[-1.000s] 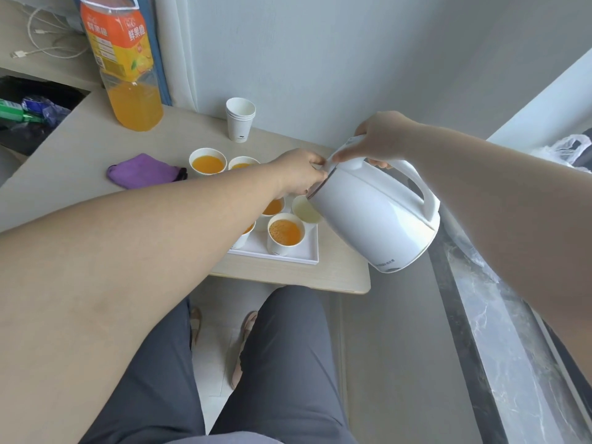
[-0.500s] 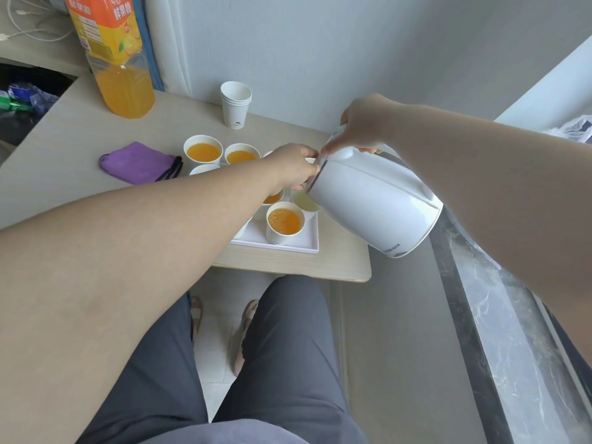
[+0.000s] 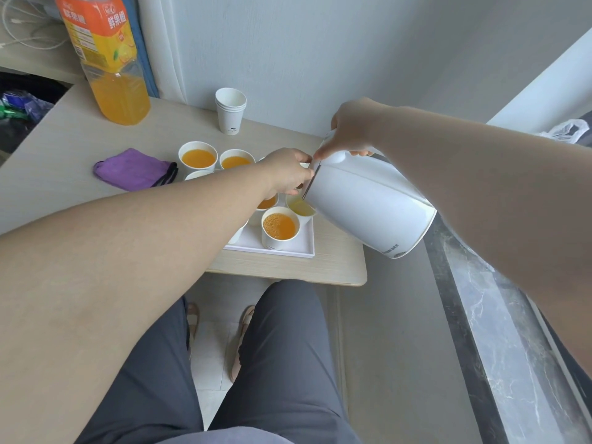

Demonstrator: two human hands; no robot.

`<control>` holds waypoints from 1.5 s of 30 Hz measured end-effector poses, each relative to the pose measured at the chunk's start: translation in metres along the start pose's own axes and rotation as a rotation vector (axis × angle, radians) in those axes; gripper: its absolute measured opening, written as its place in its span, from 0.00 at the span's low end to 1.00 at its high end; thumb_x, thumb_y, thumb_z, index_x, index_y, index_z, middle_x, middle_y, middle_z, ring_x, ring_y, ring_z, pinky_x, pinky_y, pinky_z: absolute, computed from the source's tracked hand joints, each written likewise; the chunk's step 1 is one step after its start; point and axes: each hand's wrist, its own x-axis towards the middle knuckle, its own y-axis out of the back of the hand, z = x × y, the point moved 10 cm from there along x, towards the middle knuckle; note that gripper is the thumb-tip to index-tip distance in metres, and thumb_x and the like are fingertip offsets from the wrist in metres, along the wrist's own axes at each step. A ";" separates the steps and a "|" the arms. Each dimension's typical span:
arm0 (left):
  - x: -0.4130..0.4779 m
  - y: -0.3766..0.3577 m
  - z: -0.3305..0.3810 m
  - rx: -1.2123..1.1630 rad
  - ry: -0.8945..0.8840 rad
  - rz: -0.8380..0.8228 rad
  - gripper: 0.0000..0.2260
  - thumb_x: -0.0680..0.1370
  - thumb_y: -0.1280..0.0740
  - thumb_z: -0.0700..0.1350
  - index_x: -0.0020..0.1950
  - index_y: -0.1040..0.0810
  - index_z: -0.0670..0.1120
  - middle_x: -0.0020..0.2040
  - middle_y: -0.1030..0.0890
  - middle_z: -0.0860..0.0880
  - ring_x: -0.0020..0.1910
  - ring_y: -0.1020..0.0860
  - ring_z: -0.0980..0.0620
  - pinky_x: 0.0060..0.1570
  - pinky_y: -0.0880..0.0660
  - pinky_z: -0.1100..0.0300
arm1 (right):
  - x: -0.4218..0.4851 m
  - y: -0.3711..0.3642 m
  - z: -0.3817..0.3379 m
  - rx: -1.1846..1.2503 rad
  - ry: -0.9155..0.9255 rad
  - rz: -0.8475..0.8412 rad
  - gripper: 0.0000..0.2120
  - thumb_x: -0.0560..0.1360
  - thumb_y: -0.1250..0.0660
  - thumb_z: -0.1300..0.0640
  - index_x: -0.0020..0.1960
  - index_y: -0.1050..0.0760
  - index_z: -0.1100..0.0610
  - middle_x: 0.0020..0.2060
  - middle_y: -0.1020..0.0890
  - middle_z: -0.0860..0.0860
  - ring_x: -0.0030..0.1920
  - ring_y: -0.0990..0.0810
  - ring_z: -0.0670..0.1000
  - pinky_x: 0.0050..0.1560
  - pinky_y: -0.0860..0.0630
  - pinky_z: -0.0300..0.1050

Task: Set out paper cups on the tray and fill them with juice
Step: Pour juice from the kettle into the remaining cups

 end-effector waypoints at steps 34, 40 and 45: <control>-0.005 -0.002 0.010 -0.026 -0.001 -0.012 0.16 0.79 0.38 0.39 0.67 0.28 0.47 0.58 0.22 0.40 0.56 0.21 0.43 0.55 0.23 0.55 | -0.007 0.016 -0.006 -0.111 -0.022 0.011 0.22 0.69 0.31 0.38 0.38 0.25 0.58 0.26 0.26 0.50 0.26 0.30 0.49 0.29 0.36 0.40; -0.005 -0.003 0.011 -0.015 0.000 -0.018 0.17 0.80 0.37 0.40 0.68 0.29 0.47 0.59 0.22 0.42 0.57 0.21 0.43 0.55 0.23 0.55 | -0.007 0.018 -0.007 -0.145 -0.019 0.017 0.22 0.70 0.31 0.39 0.33 0.28 0.57 0.26 0.26 0.50 0.27 0.30 0.49 0.30 0.36 0.39; -0.005 -0.002 0.011 -0.021 -0.002 -0.012 0.17 0.79 0.37 0.39 0.68 0.29 0.47 0.58 0.22 0.42 0.57 0.21 0.44 0.55 0.23 0.55 | -0.007 0.019 -0.008 -0.157 -0.013 0.016 0.22 0.70 0.31 0.38 0.33 0.28 0.57 0.25 0.26 0.50 0.27 0.29 0.49 0.30 0.35 0.39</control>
